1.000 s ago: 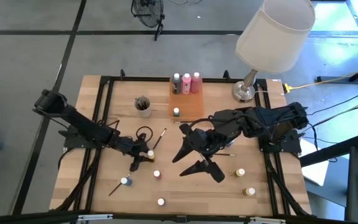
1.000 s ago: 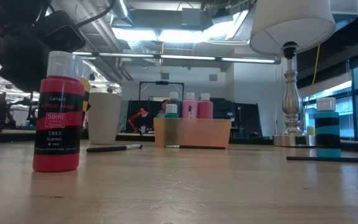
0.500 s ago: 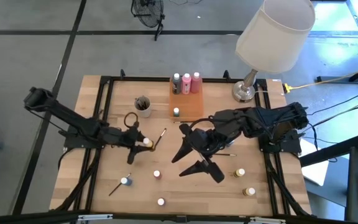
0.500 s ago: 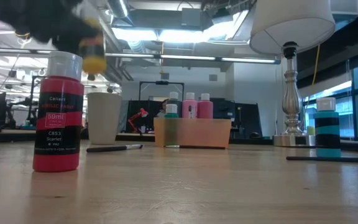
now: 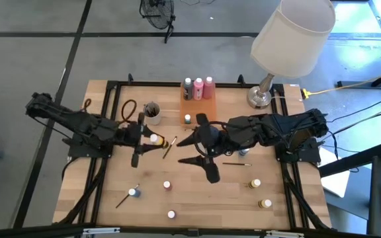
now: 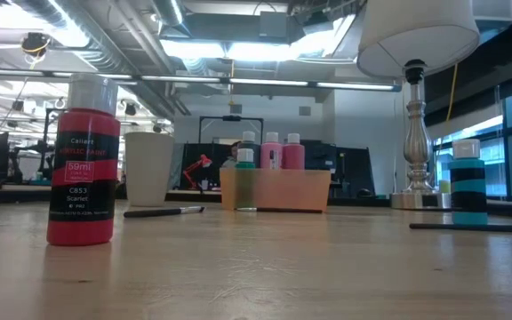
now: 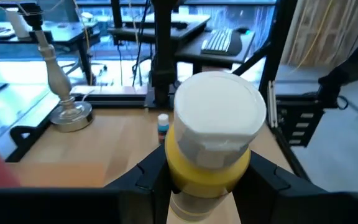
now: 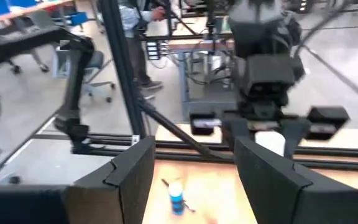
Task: Pick & Place Paint Supplies
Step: Put the yellow paint bottle into the orange bin
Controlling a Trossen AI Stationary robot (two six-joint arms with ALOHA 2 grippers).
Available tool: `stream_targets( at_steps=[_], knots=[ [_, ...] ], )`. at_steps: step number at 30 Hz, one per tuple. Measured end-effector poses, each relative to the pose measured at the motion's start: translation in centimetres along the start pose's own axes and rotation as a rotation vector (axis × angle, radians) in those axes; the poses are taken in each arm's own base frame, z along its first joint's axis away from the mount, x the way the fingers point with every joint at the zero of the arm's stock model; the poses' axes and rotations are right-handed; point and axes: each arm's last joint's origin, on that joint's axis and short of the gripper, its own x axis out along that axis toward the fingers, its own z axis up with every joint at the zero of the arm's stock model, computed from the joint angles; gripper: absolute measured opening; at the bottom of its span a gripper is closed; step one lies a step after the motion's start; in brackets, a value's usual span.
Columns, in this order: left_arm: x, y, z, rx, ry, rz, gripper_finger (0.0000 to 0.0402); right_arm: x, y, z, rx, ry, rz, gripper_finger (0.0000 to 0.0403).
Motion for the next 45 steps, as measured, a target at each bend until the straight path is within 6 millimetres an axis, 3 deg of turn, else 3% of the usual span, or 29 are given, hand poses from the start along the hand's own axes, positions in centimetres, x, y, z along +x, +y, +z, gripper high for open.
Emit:
stream_targets(
  at_steps=[5,12,25,34,45],
  knots=[
    [-0.4,-0.2,3.1,0.047,0.153,0.04,0.0129,0.1,-0.7,-0.3,-0.001,0.035,-0.069,0.0225],
    [0.3,-0.7,5.6,0.123,0.393,0.083,0.0129,0.1,-1.5,-1.3,0.05,0.137,-0.108,0.0241],
    [5.2,-0.1,7.5,0.217,0.779,0.208,0.0129,0.3,-2.0,-2.5,-0.059,0.231,-0.249,0.0263],
    [7.3,-0.4,9.7,0.26,0.801,0.204,0.0129,1.4,-2.4,-3.4,-0.136,0.274,-0.331,0.0263],
    [7.8,-0.5,10.1,0.296,0.784,0.221,0.013,2.3,-2.9,-3.7,-0.192,0.285,-0.348,0.0263]
  ],
)
